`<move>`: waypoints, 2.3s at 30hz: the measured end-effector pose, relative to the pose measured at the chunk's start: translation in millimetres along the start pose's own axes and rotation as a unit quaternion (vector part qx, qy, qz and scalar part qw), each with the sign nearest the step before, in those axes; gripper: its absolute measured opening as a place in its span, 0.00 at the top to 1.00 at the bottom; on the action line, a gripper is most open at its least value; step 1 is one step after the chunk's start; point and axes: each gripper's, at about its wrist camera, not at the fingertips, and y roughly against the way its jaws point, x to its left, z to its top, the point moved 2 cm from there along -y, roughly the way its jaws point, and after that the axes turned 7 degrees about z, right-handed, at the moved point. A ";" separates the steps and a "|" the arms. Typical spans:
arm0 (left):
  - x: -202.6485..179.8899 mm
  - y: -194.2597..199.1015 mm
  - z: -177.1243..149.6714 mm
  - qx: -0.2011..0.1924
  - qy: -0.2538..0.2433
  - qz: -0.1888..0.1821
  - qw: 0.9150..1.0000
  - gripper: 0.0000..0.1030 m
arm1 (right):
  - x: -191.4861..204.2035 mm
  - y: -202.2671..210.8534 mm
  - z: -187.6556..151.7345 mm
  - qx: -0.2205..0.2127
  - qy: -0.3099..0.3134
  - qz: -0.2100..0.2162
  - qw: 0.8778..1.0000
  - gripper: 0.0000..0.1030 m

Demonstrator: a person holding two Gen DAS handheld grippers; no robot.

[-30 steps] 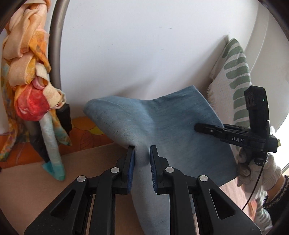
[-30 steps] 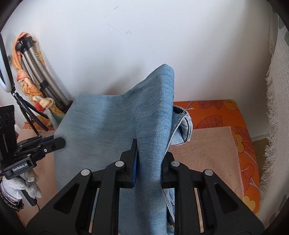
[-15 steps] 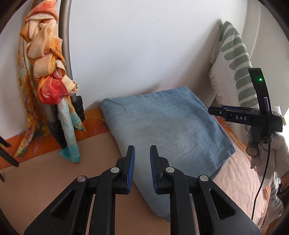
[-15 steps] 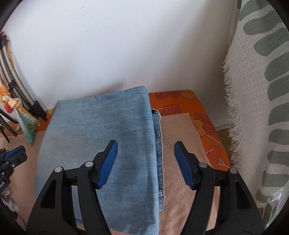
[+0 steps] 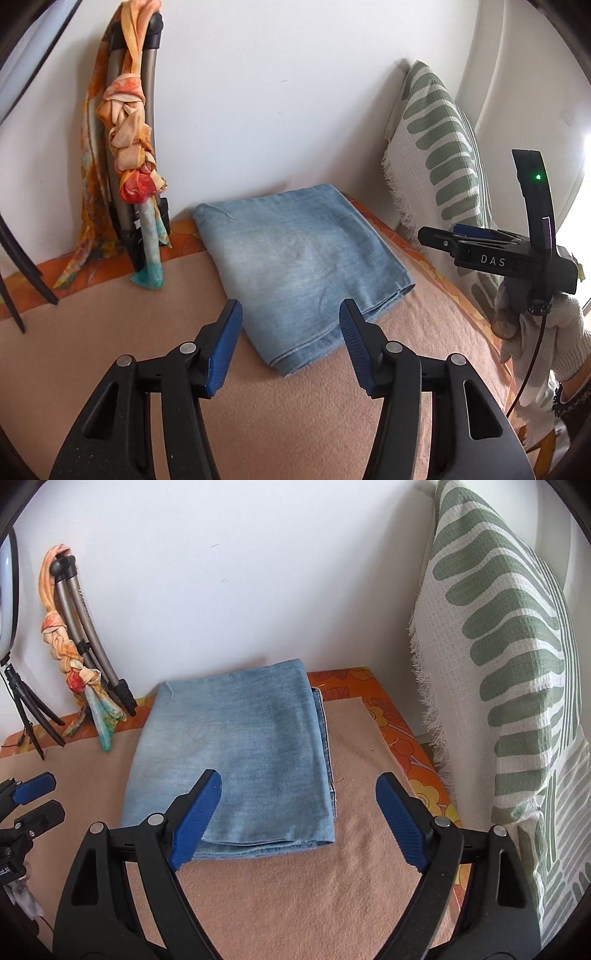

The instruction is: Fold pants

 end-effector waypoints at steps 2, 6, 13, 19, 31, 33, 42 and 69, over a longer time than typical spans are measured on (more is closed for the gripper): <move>-2.4 15.7 -5.2 -0.008 0.005 -0.002 1.000 0.37 | 5.8 19.6 -8.8 -0.008 -0.002 0.000 1.000 0.09; -7.9 46.0 -14.1 -0.019 0.004 -0.002 1.000 0.36 | 12.9 49.0 -26.5 -0.019 -0.015 0.002 1.000 0.08; -22.1 97.4 -33.0 -0.033 -0.011 0.031 0.999 0.26 | 24.3 99.1 -55.0 -0.046 -0.044 0.014 0.998 0.02; -26.8 131.0 -52.2 -0.052 -0.025 0.043 0.997 0.21 | 40.0 126.7 -81.0 -0.058 -0.040 0.011 0.997 0.00; -18.7 166.6 -93.1 -0.067 -0.026 0.045 0.996 0.19 | 65.0 146.0 -128.3 -0.074 -0.052 -0.001 0.996 0.00; -16.3 167.7 -99.6 -0.067 -0.029 0.055 0.996 0.19 | 68.7 142.7 -133.4 -0.069 -0.052 0.002 0.996 0.00; -5.6 168.9 -109.6 -0.063 -0.025 0.060 0.996 0.17 | 82.2 139.7 -139.9 -0.083 -0.048 -0.004 0.995 0.00; -10.7 184.1 -111.2 -0.088 -0.043 0.099 0.990 0.01 | 88.5 143.8 -140.9 -0.114 -0.045 -0.023 0.992 0.00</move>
